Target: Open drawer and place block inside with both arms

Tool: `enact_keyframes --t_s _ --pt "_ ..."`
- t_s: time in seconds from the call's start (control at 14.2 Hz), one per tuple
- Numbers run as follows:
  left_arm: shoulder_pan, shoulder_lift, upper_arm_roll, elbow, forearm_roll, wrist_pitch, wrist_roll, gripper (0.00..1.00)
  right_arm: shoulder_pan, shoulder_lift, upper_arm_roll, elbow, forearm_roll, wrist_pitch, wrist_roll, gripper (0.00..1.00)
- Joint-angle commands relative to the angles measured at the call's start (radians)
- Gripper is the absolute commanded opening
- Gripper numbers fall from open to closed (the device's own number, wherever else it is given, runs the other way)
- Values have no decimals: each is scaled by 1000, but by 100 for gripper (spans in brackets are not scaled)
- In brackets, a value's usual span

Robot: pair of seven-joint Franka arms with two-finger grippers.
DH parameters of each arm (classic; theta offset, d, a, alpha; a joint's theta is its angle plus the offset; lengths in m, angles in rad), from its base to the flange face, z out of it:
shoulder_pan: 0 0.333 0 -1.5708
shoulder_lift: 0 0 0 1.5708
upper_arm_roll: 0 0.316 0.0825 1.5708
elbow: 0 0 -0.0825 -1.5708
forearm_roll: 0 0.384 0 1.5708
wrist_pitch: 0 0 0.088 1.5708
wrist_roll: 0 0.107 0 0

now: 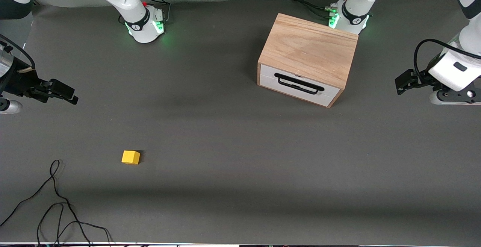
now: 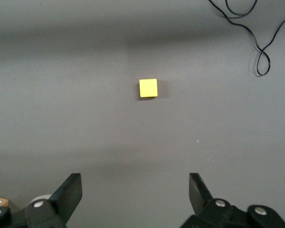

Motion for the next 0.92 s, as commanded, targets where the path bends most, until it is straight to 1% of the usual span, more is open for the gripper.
enact_keyframes --t_s 0.0,0.42,0.64,0.85 --pt "-3 -23 4 -17 1 2 16 100 1 -9 -6 5 10 7 -19 100" --pt "-5 -23 3 -17 -1 3 15 100 11 -7 -4 4 6 8 -19 100" --pt "-3 -21 6 -18 -102 -1 1 100 11 -7 -6 6 6 8 -19 100" --pt "-9 -21 1 -20 -116 -41 -46 100 11 -9 -6 5 4 7 -19 100"
